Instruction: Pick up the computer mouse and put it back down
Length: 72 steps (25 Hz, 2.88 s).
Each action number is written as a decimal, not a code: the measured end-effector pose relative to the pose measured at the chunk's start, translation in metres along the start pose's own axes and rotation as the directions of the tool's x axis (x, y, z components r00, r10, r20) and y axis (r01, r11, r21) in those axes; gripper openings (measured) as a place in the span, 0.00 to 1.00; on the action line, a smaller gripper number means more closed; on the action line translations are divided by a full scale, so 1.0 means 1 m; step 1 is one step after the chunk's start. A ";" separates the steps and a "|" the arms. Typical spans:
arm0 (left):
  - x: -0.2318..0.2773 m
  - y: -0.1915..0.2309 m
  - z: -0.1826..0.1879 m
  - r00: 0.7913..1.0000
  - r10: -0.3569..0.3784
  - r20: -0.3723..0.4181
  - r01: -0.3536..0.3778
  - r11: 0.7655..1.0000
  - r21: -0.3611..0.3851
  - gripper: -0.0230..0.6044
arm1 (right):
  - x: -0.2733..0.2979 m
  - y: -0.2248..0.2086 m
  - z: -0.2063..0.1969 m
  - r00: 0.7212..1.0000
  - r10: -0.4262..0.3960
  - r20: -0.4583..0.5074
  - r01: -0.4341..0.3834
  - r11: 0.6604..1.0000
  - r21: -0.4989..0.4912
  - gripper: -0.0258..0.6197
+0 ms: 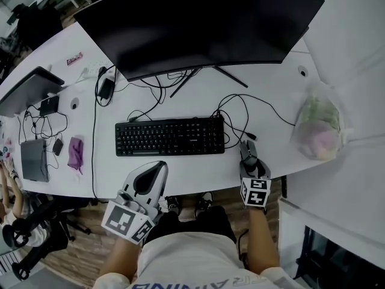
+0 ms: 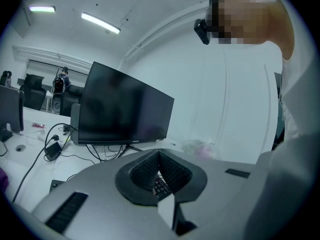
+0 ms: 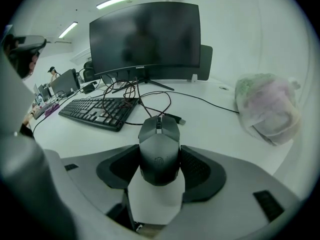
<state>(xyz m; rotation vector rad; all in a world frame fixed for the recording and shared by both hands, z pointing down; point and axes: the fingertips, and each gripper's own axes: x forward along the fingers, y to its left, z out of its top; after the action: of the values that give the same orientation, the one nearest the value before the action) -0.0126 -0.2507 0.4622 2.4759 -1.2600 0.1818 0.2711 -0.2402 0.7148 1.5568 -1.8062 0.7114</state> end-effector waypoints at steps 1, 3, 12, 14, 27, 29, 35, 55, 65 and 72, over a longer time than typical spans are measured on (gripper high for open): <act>0.000 0.000 0.000 1.000 0.001 0.000 -0.001 1.000 -0.001 0.05 | 0.000 0.000 -0.002 1.000 -0.002 -0.004 0.002 1.000 -0.002 0.46; -0.001 0.001 -0.001 1.000 0.002 -0.003 -0.002 1.000 -0.001 0.05 | 0.001 0.000 -0.005 1.000 -0.008 -0.009 0.008 1.000 -0.006 0.46; -0.005 0.004 -0.004 1.000 0.003 -0.013 -0.003 1.000 -0.011 0.05 | 0.005 0.003 -0.011 0.999 0.004 -0.037 -0.003 1.000 0.023 0.46; -0.005 0.003 -0.003 1.000 -0.001 -0.008 0.001 1.000 -0.015 0.05 | 0.005 0.004 -0.011 0.999 0.004 -0.040 -0.004 1.000 0.009 0.46; -0.016 -0.011 0.025 0.997 -0.051 0.062 0.050 0.999 0.016 0.05 | -0.041 -0.002 0.051 0.990 -0.026 0.137 0.031 0.999 -0.036 0.46; -0.017 -0.015 0.032 0.995 -0.066 0.080 0.064 0.998 0.026 0.05 | -0.053 -0.001 0.063 0.985 -0.024 0.172 0.031 0.999 -0.038 0.46; -0.029 -0.024 0.057 0.986 -0.095 0.140 0.088 0.994 0.057 0.05 | -0.095 0.007 0.107 0.955 -0.023 0.297 0.040 0.998 -0.050 0.45; -0.073 -0.035 0.107 0.945 -0.157 0.286 0.121 0.983 0.140 0.05 | -0.257 0.056 0.218 0.722 -0.030 0.691 0.139 0.985 -0.102 0.11; -0.089 -0.039 0.108 0.935 -0.171 0.312 0.132 0.981 0.144 0.05 | -0.325 0.090 0.233 0.615 0.078 0.785 0.032 0.992 -0.124 0.08; -0.092 -0.039 0.109 0.934 -0.176 0.310 0.136 0.980 0.146 0.05 | -0.325 0.092 0.225 0.645 0.069 0.761 0.047 0.990 -0.130 0.07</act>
<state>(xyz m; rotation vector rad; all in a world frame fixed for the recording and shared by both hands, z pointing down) -0.0408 -0.1997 0.3264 2.7825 -1.1934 -0.2010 0.1832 -0.1879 0.3223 1.9112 -2.3880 -0.1545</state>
